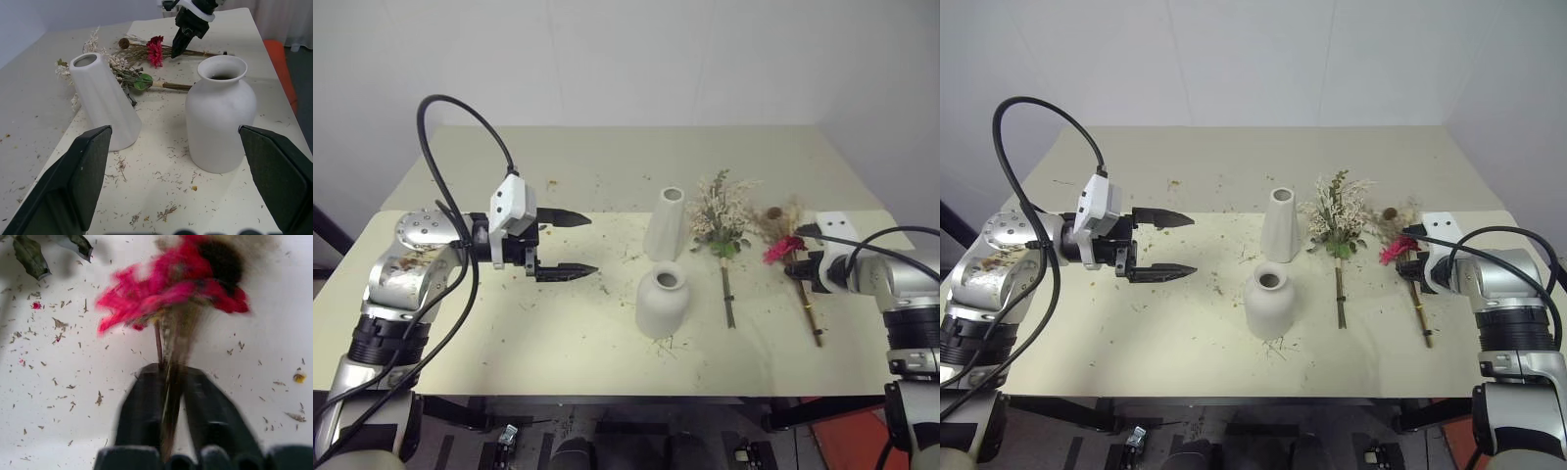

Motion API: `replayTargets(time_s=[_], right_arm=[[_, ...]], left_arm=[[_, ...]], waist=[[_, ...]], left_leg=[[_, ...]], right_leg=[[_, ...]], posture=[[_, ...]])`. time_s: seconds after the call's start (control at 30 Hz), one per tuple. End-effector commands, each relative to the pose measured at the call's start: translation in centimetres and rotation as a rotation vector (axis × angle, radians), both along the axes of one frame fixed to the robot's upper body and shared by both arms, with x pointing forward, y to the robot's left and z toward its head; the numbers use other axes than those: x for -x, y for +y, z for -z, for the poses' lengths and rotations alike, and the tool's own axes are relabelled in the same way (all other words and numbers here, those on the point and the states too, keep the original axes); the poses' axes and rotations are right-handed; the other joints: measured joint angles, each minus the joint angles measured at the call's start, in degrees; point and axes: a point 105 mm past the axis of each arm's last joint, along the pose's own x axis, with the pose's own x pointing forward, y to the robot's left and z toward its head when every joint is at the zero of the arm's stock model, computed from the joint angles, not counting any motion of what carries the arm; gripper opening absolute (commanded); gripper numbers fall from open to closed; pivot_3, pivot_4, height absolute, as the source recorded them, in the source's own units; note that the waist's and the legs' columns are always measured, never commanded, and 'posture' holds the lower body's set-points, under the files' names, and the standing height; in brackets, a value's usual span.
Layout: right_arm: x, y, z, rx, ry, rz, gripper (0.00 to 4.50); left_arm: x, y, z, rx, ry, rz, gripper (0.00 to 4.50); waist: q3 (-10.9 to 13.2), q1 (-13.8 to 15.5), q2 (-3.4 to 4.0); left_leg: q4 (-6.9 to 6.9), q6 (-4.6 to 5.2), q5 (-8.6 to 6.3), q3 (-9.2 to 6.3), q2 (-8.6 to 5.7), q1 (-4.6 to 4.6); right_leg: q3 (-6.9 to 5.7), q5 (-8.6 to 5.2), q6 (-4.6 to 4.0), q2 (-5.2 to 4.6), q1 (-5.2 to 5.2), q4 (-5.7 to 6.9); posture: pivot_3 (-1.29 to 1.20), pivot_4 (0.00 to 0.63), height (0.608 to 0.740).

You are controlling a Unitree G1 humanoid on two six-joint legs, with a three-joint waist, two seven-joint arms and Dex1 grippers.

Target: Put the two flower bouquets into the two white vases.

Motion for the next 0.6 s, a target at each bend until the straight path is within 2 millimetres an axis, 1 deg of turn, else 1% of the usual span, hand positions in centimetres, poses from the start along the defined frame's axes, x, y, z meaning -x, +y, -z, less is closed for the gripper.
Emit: replayTargets(time_s=[0.03,0.13,0.17,0.27,0.3,0.37,0.4,0.43,0.47,0.5,0.53,0.6], right_arm=[[-0.6,-0.1,-1.5,0.015,-0.058,0.002,0.04],[-1.1,-0.3,-2.5,0.041,-0.114,0.021,0.04],[-1.5,-0.3,-3.3,0.058,-0.165,0.023,0.04],[-3.1,-0.6,-8.4,0.136,-0.455,0.086,0.04],[-3.5,-0.4,-11.1,0.124,-0.587,0.114,0.04],[-4.1,0.6,-15.8,0.174,-0.853,0.128,0.04],[-4.2,1.1,-17.2,0.197,-0.944,0.126,0.04],[-4.4,1.4,-18.6,0.209,-1.045,0.166,0.04],[-4.5,1.6,-19.6,0.204,-1.118,0.207,0.04],[-4.5,1.7,-20.2,0.196,-1.162,0.238,0.04],[-4.7,1.9,-20.7,0.168,-1.192,0.255,0.04],[-4.4,3.8,-22.4,-0.001,-1.324,0.184,0.04]], left_arm=[[0.3,0.1,-1.2,0.018,-0.053,-0.004,4.50],[0.2,0.1,-1.2,0.019,-0.055,-0.007,4.50],[0.2,0.1,-1.2,0.019,-0.056,-0.008,4.50],[0.2,0.2,-1.2,0.020,-0.059,-0.013,4.50],[0.1,0.2,-1.2,0.021,-0.059,-0.014,4.50],[0.0,0.3,-1.4,0.024,-0.060,-0.018,4.50],[0.0,0.3,-1.4,0.025,-0.060,-0.020,4.50],[-0.1,0.4,-1.5,0.027,-0.062,-0.024,4.50],[-0.2,0.5,-1.6,0.030,-0.064,-0.029,4.50],[-0.3,0.5,-1.7,0.031,-0.066,-0.031,4.50],[-0.3,0.6,-1.9,0.036,-0.068,-0.036,4.50],[-0.4,1.1,-2.4,0.066,-0.071,-0.057,4.50]], waist=[[0.00,0.02,0.00],[0.00,-0.01,0.00],[0.00,-0.07,0.00],[0.00,-0.28,0.01],[0.00,-0.39,0.05],[0.01,-0.81,0.10],[0.01,-0.97,0.11],[0.01,-1.10,0.12],[0.00,-1.25,0.12],[0.00,-1.36,0.12],[-0.01,-1.46,0.10],[-0.01,-1.50,0.09]], left_leg=[[0.00,0.00,0.00,0.00,0.00,0.00],[0.00,0.00,0.00,0.00,0.00,0.00],[0.00,0.00,0.00,0.00,0.00,0.00],[0.00,0.00,0.00,0.01,0.00,0.02],[0.00,-0.02,0.01,0.01,-0.01,0.01],[-0.01,-0.05,0.03,0.03,-0.01,0.01],[-0.02,-0.08,0.04,0.03,-0.01,0.00],[-0.05,-0.09,0.05,0.03,0.00,0.00],[-0.07,-0.09,0.05,0.02,0.03,0.01],[-0.07,-0.10,0.06,0.01,0.03,0.00],[-0.08,-0.11,0.07,0.02,0.03,-0.01],[-0.07,-0.12,0.07,0.02,0.03,0.00]], right_leg=[[0.00,0.00,0.00,0.00,0.00,0.01],[0.00,0.00,0.00,0.00,0.01,0.02],[0.00,0.00,0.00,0.00,0.00,0.01],[0.01,0.00,0.00,0.01,-0.02,0.02],[0.04,0.00,0.00,0.00,-0.05,0.04],[0.08,0.00,0.00,0.00,-0.08,0.06],[0.09,0.00,0.00,0.00,-0.12,0.08],[0.09,0.00,0.00,0.01,-0.13,0.07],[0.06,0.00,0.00,0.04,-0.10,0.08],[0.05,0.00,0.00,0.03,-0.09,0.11],[0.05,0.00,0.00,0.02,-0.07,0.13],[0.04,0.03,0.01,0.00,-0.01,0.16]], posture=[[0.00,0.150,0.740],[0.00,0.150,0.740],[0.00,0.150,0.740],[0.00,0.150,0.740],[0.00,0.150,0.740],[0.00,0.150,0.740],[0.00,0.150,0.740],[0.00,0.150,0.740],[0.00,0.150,0.740],[0.00,0.150,0.740],[0.00,0.150,0.740],[0.00,0.150,0.740]])
